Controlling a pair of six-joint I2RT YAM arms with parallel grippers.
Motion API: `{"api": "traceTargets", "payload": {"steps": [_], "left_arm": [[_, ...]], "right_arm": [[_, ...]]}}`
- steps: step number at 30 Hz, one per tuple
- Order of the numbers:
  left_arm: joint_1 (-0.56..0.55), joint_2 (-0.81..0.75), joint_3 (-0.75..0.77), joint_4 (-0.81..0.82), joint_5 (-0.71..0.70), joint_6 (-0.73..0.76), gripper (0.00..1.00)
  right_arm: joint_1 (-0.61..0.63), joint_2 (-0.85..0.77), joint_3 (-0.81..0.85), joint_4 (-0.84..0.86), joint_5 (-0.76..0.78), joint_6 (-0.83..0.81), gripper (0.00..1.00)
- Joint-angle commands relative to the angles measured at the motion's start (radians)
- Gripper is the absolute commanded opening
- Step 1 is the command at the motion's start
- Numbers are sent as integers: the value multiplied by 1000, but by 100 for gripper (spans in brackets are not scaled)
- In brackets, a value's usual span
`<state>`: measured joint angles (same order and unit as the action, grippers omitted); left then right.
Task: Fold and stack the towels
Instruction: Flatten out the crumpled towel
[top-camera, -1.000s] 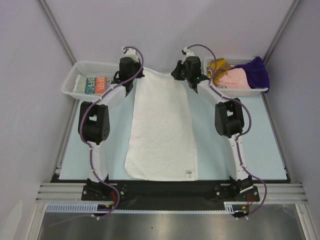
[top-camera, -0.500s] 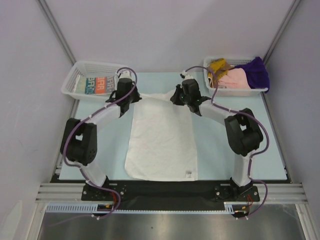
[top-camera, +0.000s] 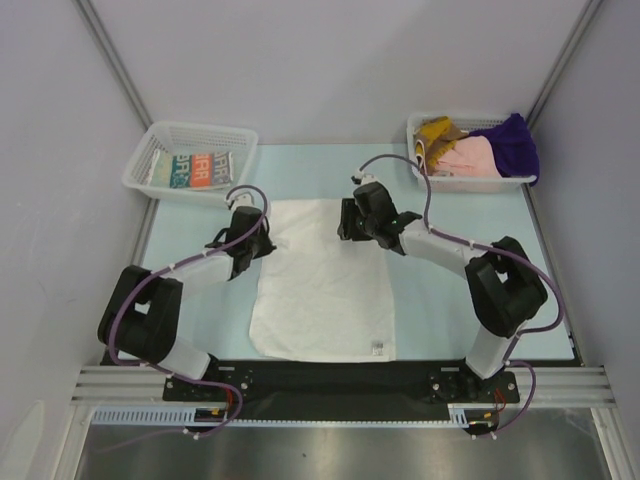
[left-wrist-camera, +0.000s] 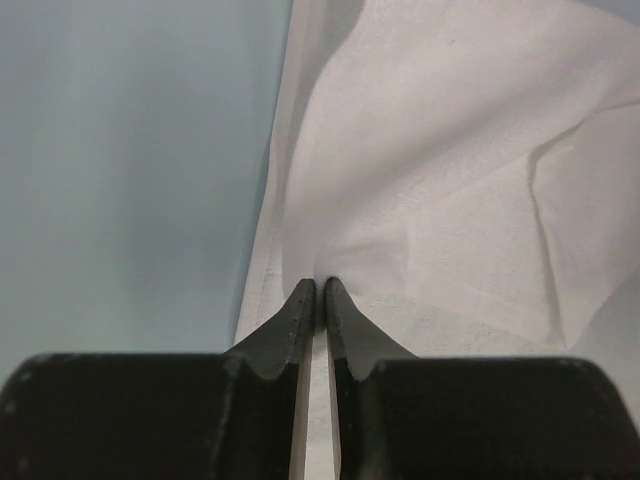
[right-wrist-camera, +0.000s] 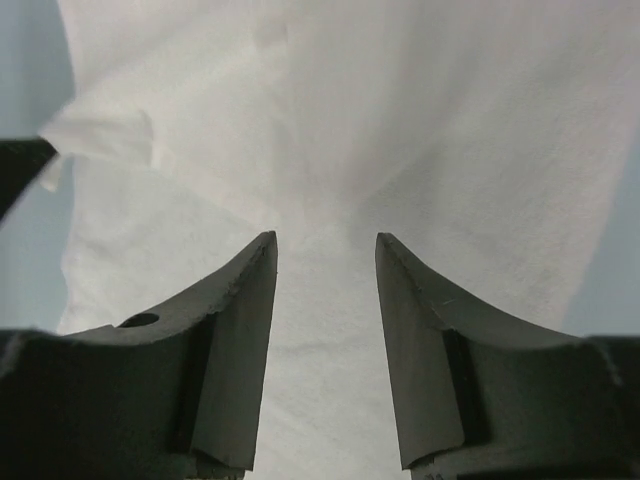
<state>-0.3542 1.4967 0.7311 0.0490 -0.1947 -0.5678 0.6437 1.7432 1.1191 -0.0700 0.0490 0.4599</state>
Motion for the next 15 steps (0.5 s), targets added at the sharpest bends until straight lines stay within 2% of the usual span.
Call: {"api": "traceTargets", "payload": {"steps": [1, 5, 6, 7, 9, 12, 15], "left_arm": [[-9, 5, -4, 78, 26, -46, 14], [-11, 14, -6, 91, 41, -49, 17], [-11, 14, -4, 89, 41, -47, 19], [-11, 16, 1, 86, 40, -44, 21], [-11, 20, 5, 81, 38, -40, 24], [-11, 36, 24, 78, 38, -35, 25], [-11, 51, 43, 74, 44, -33, 22]], "right_arm": [[-21, -44, 195, -133, 81, -88, 49], [-33, 116, 442, -256, 109, -158, 43], [-32, 160, 553, -290, 115, -179, 41], [-30, 252, 617, -362, 118, -187, 38], [-15, 321, 744, -446, 127, -191, 34], [10, 400, 783, -462, 147, -194, 31], [30, 437, 778, -453, 160, -191, 31]]}}
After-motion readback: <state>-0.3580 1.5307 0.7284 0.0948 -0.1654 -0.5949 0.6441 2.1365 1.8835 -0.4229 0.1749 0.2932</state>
